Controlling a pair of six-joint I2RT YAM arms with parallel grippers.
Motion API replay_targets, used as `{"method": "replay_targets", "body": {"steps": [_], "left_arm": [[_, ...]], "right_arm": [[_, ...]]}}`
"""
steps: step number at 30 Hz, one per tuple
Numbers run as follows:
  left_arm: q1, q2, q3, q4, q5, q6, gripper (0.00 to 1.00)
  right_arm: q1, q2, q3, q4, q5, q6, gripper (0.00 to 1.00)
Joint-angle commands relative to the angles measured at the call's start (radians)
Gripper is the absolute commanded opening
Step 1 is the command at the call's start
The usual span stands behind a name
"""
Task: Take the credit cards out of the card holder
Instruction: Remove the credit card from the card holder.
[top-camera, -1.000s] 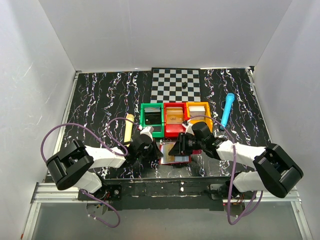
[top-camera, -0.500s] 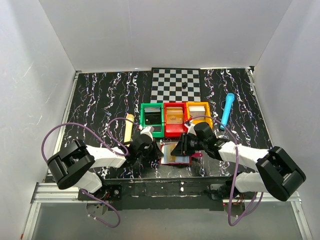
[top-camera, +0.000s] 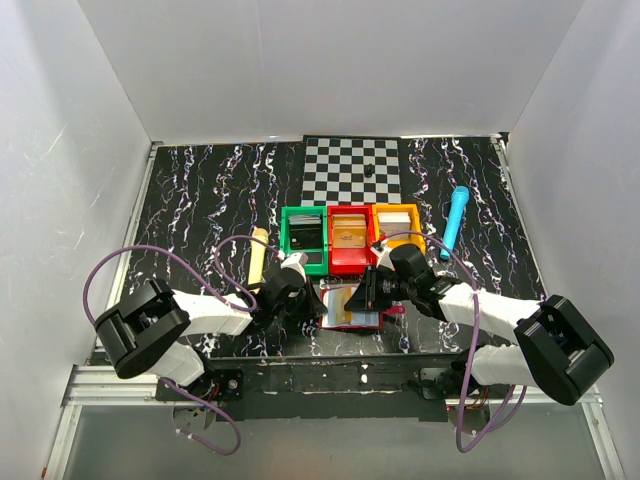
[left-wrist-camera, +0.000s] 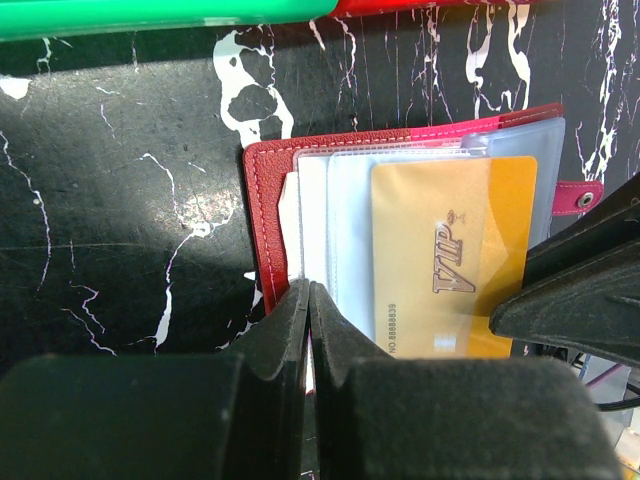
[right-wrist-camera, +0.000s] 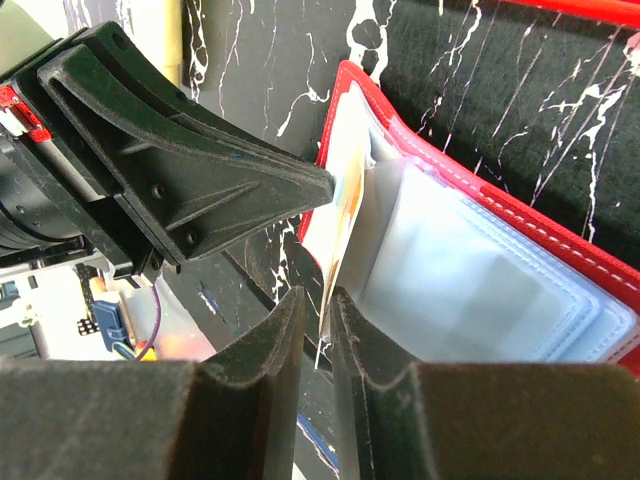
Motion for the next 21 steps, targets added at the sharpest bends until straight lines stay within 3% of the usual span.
{"method": "replay_targets", "body": {"steps": [1,14,21], "left_arm": [[-0.001,0.059,-0.031,-0.12,-0.023,0.021,0.0],[-0.001,0.047,-0.043,-0.113,-0.021,0.017,0.0],[-0.001,0.045,-0.045,-0.111,-0.023,0.015,0.0]], "right_arm": [[-0.007,-0.031,0.004,0.013,-0.011,-0.009,0.25],[-0.013,-0.03,0.004,0.007,-0.013,-0.009,0.18],[-0.012,-0.036,0.004,0.005,-0.013,-0.009,0.01]]}}
